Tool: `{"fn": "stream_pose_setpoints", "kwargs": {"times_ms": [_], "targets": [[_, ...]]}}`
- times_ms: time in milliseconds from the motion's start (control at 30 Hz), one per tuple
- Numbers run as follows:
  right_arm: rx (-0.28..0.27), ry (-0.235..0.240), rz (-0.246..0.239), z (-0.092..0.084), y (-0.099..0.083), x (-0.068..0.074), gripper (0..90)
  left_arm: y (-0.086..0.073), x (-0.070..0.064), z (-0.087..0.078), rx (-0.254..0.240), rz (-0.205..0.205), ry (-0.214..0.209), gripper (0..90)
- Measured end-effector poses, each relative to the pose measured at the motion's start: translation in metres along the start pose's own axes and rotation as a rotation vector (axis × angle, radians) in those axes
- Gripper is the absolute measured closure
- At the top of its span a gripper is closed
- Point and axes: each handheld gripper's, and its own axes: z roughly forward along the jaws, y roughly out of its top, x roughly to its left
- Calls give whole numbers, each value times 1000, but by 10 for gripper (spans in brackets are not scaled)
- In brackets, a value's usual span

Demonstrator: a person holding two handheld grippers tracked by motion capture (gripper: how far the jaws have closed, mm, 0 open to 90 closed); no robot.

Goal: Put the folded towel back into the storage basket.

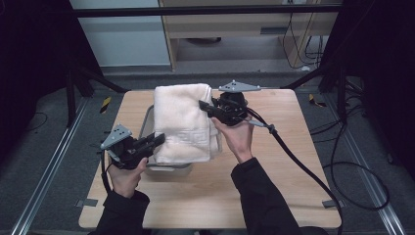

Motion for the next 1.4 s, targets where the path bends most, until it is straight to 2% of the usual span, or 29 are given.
{"fn": "stream_pose_setpoints", "kwargs": {"times_ms": [133,633,1100,1400], "targets": [[0,0,-3,6,3,4,678,2,3,-4,1,10,23,751],[19,5,5,38,6,20,678,3,30,-14,37,-12,68,751],[29,22,22,65,2,27,677,0,52,-19,47,-39,109,751],[51,19,30,86,-7,26,676,-7,65,-14,76,-53,139,751]]}}
